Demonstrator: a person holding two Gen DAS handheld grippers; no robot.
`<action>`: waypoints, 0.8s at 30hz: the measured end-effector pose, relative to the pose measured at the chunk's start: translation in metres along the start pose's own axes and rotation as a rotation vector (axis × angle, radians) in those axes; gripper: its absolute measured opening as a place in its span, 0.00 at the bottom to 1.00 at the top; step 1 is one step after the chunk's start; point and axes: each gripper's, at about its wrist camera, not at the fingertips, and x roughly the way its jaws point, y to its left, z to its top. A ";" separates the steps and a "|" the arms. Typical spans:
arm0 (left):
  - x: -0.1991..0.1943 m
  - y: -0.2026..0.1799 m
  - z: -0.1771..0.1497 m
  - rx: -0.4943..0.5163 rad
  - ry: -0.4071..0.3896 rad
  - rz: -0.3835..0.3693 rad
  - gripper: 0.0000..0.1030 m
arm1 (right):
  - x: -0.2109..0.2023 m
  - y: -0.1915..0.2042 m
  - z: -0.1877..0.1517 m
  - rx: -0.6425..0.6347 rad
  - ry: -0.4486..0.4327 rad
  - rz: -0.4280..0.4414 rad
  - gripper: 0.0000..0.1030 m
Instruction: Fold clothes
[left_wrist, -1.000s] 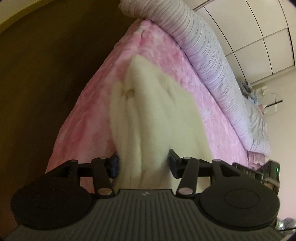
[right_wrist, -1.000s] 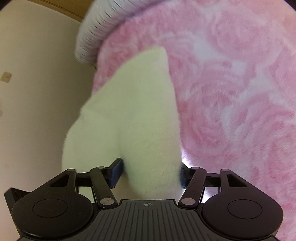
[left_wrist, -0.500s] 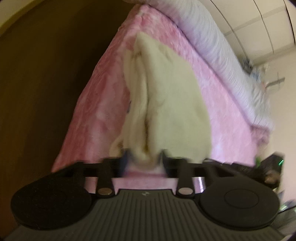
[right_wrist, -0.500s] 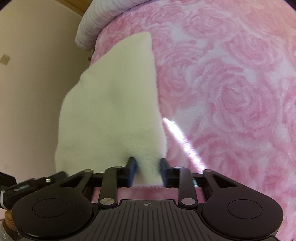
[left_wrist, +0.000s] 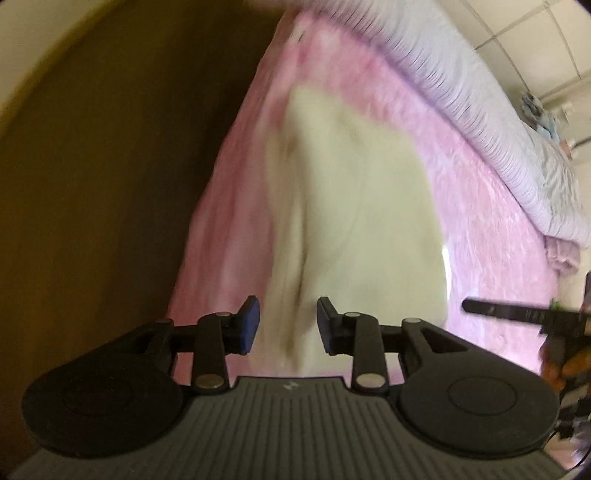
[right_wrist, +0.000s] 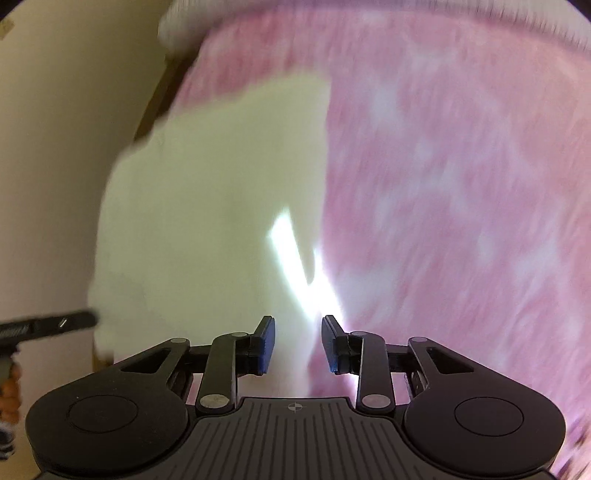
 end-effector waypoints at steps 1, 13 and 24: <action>-0.002 -0.006 0.010 0.028 -0.036 0.000 0.26 | 0.001 -0.001 0.008 0.005 -0.035 -0.012 0.31; 0.088 -0.017 0.059 0.117 -0.110 0.126 0.03 | 0.074 0.008 0.030 0.043 -0.118 -0.035 0.28; 0.021 -0.047 0.012 0.087 -0.081 0.134 0.04 | 0.014 0.033 -0.052 -0.108 -0.115 0.029 0.28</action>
